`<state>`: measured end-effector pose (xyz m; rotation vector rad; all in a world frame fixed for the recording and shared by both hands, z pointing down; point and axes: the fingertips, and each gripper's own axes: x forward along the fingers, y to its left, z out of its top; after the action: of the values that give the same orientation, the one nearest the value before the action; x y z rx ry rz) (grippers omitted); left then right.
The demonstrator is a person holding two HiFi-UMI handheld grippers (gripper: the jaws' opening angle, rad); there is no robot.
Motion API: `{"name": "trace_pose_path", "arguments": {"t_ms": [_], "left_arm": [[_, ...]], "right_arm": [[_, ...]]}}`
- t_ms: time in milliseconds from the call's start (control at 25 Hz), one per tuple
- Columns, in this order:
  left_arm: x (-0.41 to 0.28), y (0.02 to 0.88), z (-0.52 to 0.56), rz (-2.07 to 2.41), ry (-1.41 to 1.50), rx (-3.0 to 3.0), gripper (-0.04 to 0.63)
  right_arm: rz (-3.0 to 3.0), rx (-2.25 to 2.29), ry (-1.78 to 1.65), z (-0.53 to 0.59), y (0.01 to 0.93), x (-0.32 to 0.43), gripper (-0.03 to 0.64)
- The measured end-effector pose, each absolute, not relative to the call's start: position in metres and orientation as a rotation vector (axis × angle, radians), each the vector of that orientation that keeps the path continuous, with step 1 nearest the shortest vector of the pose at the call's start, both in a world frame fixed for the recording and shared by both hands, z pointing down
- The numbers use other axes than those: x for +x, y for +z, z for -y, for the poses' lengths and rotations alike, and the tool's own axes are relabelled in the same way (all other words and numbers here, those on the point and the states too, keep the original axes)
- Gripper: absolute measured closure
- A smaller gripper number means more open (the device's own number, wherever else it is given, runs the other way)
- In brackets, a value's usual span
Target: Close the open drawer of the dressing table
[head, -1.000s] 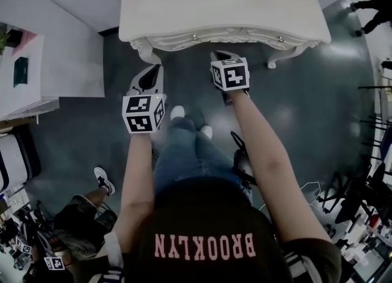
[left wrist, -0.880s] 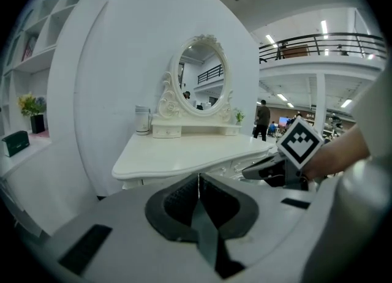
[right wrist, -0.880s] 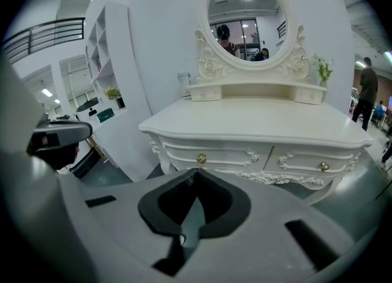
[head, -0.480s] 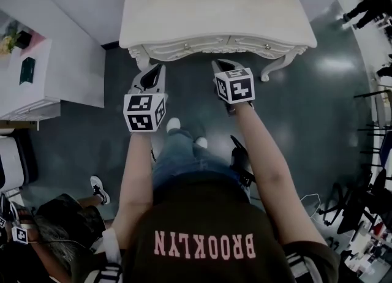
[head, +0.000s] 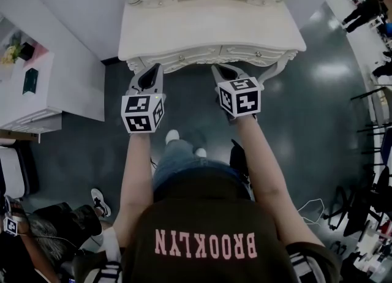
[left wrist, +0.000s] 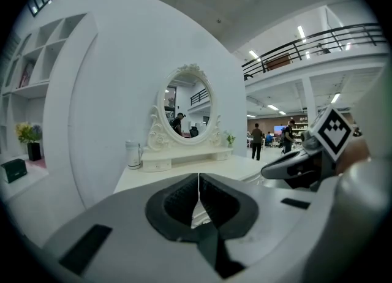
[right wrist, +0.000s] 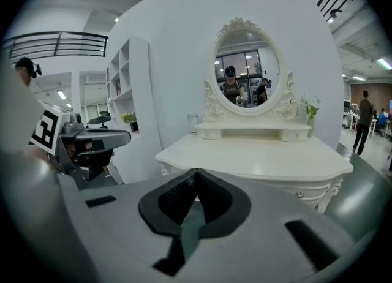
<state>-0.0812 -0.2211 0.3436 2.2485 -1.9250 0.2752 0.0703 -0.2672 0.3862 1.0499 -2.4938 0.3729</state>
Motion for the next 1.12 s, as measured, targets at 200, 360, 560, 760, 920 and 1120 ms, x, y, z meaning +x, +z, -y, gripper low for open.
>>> {"name": "trace_pose_path", "arguments": {"t_ms": [200, 360, 560, 760, 920, 1120], "left_arm": [[-0.083, 0.323, 0.217, 1.976, 0.229, 2.265, 0.589], [-0.087, 0.31, 0.209, 2.02, 0.203, 2.268, 0.589], [-0.096, 0.292, 0.2, 2.077, 0.173, 2.281, 0.589], [-0.106, 0.272, 0.192, 2.125, 0.149, 2.298, 0.589], [-0.114, 0.252, 0.19, 2.166, 0.125, 2.306, 0.589], [-0.123, 0.238, 0.189, 2.188, 0.109, 2.313, 0.589]], "right_arm": [[2.62, 1.093, 0.345, 0.254, 0.342, 0.078, 0.62], [2.691, 1.12, 0.162, 0.247, 0.31, 0.081, 0.62], [2.726, 1.172, 0.003, 0.237, 0.285, 0.084, 0.62], [2.746, 1.208, -0.081, 0.232, 0.259, 0.088, 0.621], [2.762, 1.238, -0.109, 0.236, 0.236, 0.092, 0.621], [2.764, 1.253, -0.117, 0.237, 0.22, 0.086, 0.621]]}}
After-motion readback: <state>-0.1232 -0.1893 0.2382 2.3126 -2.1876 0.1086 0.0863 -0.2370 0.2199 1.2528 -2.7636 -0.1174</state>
